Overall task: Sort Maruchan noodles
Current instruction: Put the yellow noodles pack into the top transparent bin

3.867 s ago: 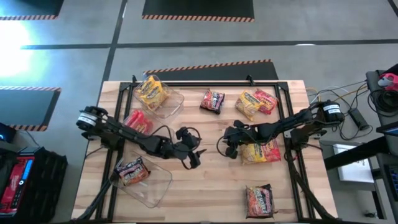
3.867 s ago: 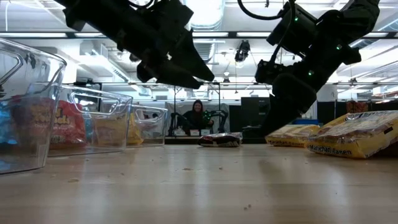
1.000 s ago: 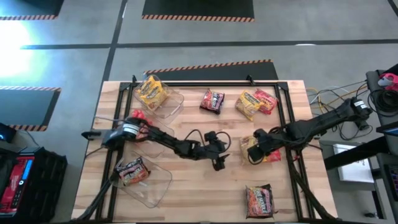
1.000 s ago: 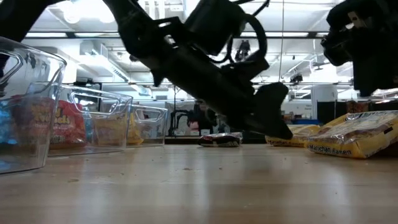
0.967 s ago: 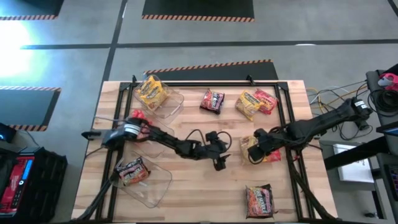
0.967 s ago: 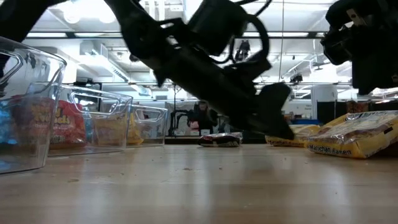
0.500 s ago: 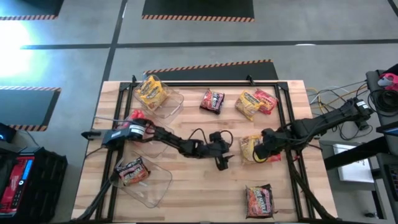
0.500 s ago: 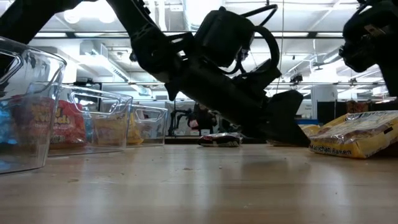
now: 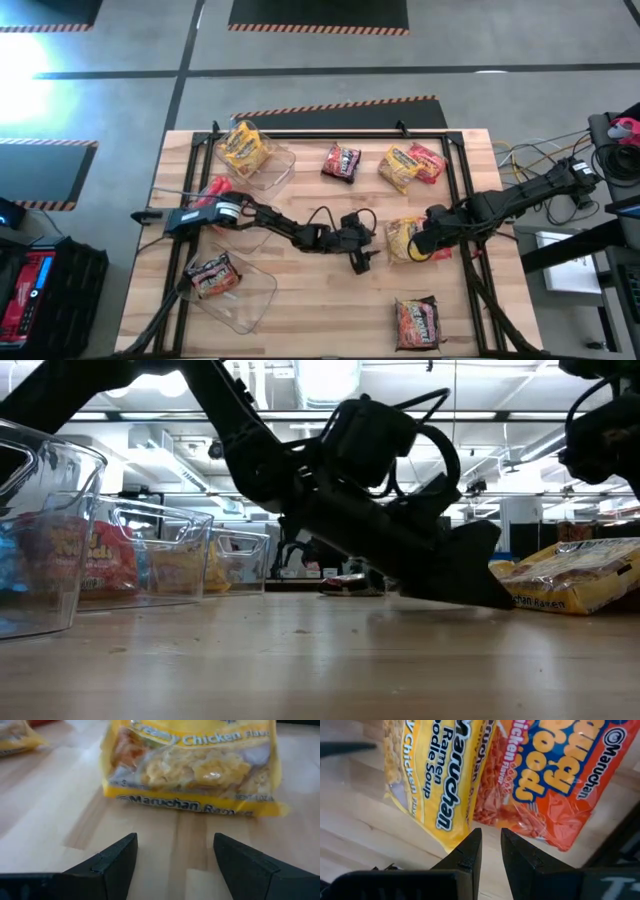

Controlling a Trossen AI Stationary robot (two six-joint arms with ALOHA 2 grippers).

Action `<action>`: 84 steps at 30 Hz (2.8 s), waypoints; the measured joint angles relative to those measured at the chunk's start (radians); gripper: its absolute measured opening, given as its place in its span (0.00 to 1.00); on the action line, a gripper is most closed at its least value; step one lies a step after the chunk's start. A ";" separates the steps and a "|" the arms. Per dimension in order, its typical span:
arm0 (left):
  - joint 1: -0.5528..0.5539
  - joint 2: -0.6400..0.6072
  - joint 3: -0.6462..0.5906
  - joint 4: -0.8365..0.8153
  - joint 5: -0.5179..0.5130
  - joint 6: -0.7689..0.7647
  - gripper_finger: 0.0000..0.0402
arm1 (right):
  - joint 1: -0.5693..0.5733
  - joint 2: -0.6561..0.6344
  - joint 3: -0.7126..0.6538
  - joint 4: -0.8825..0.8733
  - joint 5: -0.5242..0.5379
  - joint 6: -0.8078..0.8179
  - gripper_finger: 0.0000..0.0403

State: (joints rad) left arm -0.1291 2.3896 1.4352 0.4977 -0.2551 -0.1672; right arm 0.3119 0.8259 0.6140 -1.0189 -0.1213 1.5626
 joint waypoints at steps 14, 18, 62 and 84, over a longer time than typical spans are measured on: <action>0.002 0.028 0.038 -0.002 0.031 0.013 0.61 | 0.000 0.020 -0.002 0.005 0.069 -0.102 0.20; 0.002 0.028 0.038 -0.003 0.035 0.013 0.61 | 0.000 0.020 -0.003 0.007 0.075 -0.124 0.29; 0.011 0.028 0.043 -0.043 0.037 0.022 0.58 | 0.000 0.015 -0.162 0.495 0.275 -0.201 0.49; 0.019 0.028 0.041 -0.034 0.028 -0.007 0.57 | 0.000 0.066 -0.162 0.479 0.307 -0.221 0.31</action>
State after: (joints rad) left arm -0.1104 2.4172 1.4765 0.4641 -0.2276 -0.1738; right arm 0.3119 0.8924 0.4522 -0.5400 0.1859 1.3417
